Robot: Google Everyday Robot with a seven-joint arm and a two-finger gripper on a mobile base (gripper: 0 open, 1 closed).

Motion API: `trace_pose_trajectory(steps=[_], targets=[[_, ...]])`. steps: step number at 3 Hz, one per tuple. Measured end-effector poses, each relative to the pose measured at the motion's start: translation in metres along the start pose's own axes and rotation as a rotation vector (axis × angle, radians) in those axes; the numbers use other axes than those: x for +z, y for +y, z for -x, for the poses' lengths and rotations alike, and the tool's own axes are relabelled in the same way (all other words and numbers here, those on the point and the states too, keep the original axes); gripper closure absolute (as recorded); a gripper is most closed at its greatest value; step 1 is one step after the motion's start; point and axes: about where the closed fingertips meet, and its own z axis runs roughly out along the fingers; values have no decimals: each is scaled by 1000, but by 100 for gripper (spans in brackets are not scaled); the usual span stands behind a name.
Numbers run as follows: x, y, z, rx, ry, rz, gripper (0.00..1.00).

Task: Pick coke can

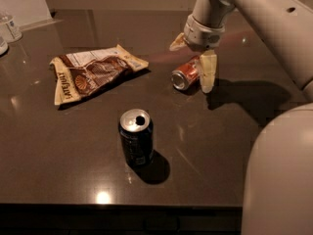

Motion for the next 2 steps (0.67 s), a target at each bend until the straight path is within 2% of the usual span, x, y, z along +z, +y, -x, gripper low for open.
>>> trace_pose_trajectory(steps=[1, 2], targets=[[10, -5, -6, -70, 39, 25, 0], [16, -5, -10, -129, 80, 42, 18]])
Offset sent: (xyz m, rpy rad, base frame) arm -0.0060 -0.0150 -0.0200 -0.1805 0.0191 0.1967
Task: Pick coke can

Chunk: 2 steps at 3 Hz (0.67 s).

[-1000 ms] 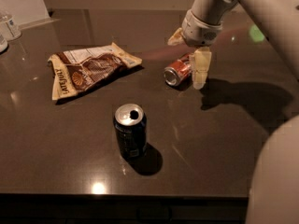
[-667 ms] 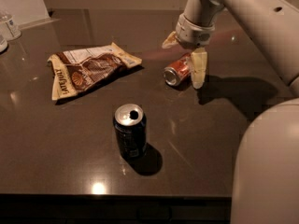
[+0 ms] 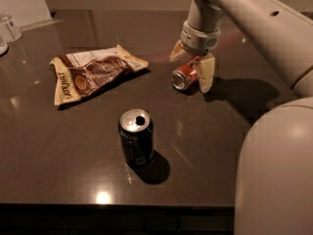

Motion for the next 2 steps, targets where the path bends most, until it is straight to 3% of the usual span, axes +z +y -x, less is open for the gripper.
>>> trace_pose_trajectory(steps=[2], targets=[[-8, 2, -11, -37, 55, -2, 65]])
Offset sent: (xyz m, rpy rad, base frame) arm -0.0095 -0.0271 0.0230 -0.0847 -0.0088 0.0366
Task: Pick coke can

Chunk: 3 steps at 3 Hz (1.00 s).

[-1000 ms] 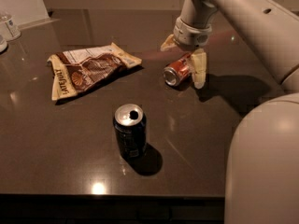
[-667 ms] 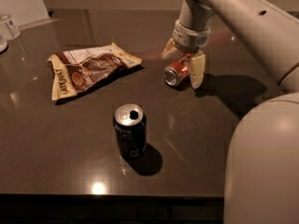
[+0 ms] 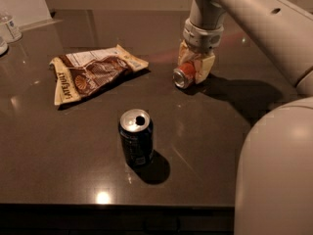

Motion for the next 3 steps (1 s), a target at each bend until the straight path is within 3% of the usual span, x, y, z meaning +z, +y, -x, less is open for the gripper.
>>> trace_pose_trajectory(steps=[1, 2, 3], targets=[[-24, -4, -1, 20, -12, -28, 88], [-62, -18, 4, 36, -39, -105, 100], [-94, -33, 8, 50, -60, -181, 100]])
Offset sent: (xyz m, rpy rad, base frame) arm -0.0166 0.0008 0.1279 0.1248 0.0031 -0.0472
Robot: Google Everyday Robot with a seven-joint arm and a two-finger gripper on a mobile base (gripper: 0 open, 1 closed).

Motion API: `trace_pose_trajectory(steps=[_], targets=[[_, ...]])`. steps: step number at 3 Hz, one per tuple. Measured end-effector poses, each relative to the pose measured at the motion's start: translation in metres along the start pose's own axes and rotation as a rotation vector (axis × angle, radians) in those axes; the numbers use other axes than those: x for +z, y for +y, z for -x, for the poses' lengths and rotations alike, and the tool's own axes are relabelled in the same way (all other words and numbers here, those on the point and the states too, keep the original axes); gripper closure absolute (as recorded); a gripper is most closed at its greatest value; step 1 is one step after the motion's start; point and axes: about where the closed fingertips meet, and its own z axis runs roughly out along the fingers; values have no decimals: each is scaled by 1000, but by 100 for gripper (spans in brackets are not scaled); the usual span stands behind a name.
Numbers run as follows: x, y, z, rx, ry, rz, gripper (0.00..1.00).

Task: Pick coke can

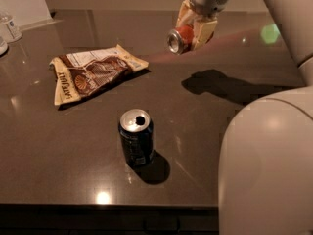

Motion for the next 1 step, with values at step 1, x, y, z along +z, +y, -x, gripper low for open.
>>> trace_pose_trajectory(steps=[1], targets=[[-57, -27, 13, 28, -49, -147, 100]])
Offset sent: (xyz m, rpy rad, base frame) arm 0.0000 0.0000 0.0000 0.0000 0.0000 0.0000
